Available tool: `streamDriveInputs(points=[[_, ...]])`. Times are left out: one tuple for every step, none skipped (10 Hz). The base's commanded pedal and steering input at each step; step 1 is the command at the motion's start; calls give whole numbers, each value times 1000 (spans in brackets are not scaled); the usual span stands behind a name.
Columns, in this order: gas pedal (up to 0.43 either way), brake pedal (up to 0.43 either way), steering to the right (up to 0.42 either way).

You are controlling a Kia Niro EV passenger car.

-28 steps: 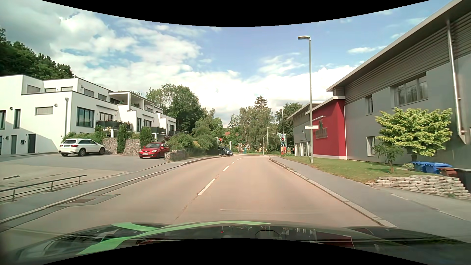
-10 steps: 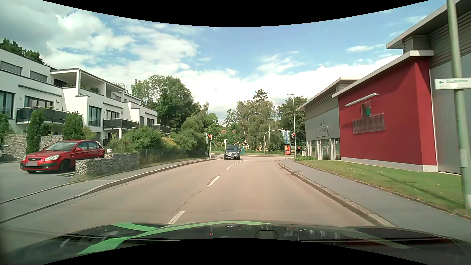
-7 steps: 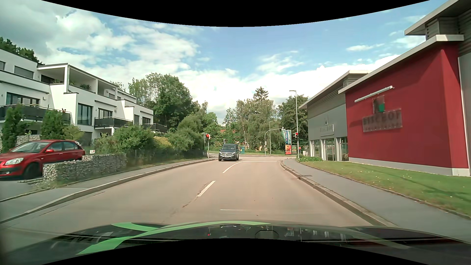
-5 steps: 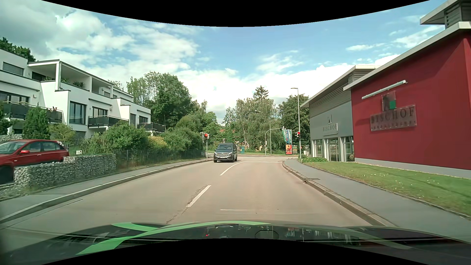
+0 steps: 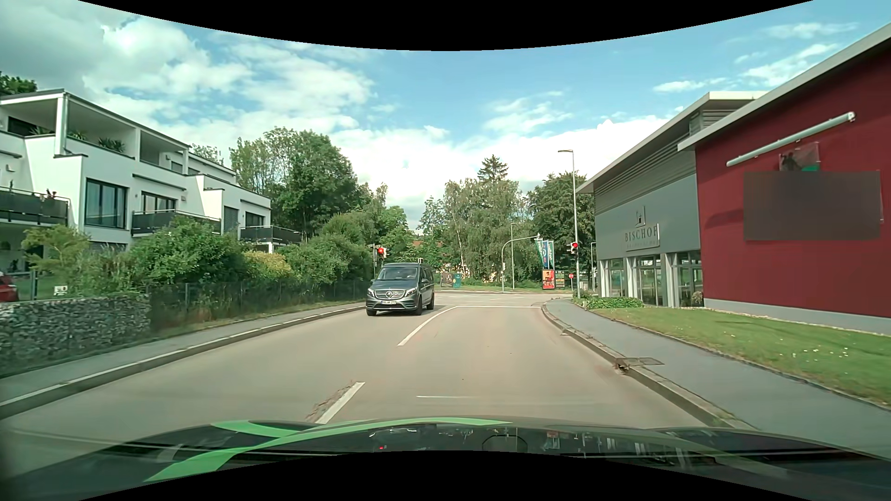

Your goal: Follow the waypoints while adhering to traffic rules and regulations

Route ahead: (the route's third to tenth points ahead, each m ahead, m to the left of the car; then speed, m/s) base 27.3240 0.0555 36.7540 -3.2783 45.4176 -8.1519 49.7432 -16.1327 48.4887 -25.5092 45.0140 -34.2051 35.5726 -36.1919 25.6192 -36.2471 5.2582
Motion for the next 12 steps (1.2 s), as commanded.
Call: streamDriveInputs(points=[[110, 0, 5], [98, 0, 6], [98, 0, 7], [98, 0, 9], [98, 0, 10], [98, 0, 12], [87, 0, 14], [47, 0, 14], [8, 0, 14], [0, 0, 14], [0, 0, 15], [0, 0, 16]])
